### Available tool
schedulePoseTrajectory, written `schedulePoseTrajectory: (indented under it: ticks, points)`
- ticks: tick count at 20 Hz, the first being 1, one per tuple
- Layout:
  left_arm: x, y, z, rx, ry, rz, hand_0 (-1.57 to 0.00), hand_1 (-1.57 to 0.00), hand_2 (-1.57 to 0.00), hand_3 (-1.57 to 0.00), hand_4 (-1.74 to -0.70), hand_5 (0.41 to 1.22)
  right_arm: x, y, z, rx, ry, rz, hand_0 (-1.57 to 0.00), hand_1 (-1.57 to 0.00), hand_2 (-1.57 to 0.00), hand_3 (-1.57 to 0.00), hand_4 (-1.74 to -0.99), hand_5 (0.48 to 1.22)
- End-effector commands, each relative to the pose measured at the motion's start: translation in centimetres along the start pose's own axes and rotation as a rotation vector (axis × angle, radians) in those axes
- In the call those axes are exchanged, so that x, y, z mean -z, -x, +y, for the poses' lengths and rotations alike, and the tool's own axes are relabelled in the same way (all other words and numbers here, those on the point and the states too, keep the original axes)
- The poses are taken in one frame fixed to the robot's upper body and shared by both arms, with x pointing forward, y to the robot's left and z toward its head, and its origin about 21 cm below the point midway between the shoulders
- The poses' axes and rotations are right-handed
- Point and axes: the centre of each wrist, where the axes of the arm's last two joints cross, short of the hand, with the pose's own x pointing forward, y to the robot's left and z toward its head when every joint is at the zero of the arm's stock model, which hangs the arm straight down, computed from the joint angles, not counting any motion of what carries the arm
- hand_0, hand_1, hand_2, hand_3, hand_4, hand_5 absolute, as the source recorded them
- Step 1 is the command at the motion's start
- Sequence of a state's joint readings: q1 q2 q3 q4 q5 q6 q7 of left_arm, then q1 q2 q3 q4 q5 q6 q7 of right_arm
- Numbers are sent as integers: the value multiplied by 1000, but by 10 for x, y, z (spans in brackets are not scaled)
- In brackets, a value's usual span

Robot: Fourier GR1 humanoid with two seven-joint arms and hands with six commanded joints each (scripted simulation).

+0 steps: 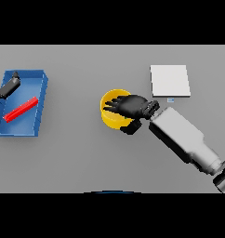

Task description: Pick up the red beaker and tilt it to pour out 1 green nut into yellow bowl. Pick up the yellow bowl and place it on the metallic measuring scale.

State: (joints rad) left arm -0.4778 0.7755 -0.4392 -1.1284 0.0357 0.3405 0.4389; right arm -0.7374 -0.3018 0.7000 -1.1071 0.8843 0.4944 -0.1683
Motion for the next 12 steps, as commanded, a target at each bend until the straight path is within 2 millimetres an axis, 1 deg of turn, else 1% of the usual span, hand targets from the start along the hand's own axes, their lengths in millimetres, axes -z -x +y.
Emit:
schedulePoseTrajectory:
  ticks: [1,3,4,6,7,8,9,10,11,12]
  points:
    - [-2,3,3,1,-3,-7,1,1,1,1,-746,699,1,1,4,5,-24,2,1,1,1,-14,-1276,744]
    - [0,3,-4,2,5,8,1,1,1,1,-744,697,6,-2,5,14,-44,12,1,1,-9,-47,-1285,753]
    - [-1,-1,-3,1,2,-9,1,1,1,1,-745,699,8,-3,9,29,-50,19,1,1,-23,-72,-1289,758]
    - [0,3,3,1,-6,1,1,1,1,1,-750,701,6,0,8,49,-69,38,-26,-36,-71,-141,-1302,805]
    - [0,0,3,-3,-4,0,1,1,1,1,-752,701,4,-2,8,47,-76,33,-161,-135,-147,-182,-1321,839]
    - [0,1,2,0,1,-9,1,1,1,1,-754,700,6,-3,8,44,-73,33,-443,-422,-375,-236,-1351,915]
    - [1,-1,4,1,-3,-5,1,1,1,1,-755,703,4,0,9,46,-69,10,-669,-652,-614,-309,-1394,976]
    - [2,-1,2,4,-2,-3,1,1,1,1,-755,704,4,2,9,57,-72,-13,-849,-836,-806,-399,-1463,1025]
    - [2,0,5,8,-10,-2,1,1,1,1,-756,703,5,3,7,59,-80,-17,-993,-983,-959,-552,-1514,1064]
    - [3,1,3,13,-5,5,1,1,1,1,-756,701,5,1,8,59,-93,-11,-1109,-1100,-1081,-706,-1557,1096]
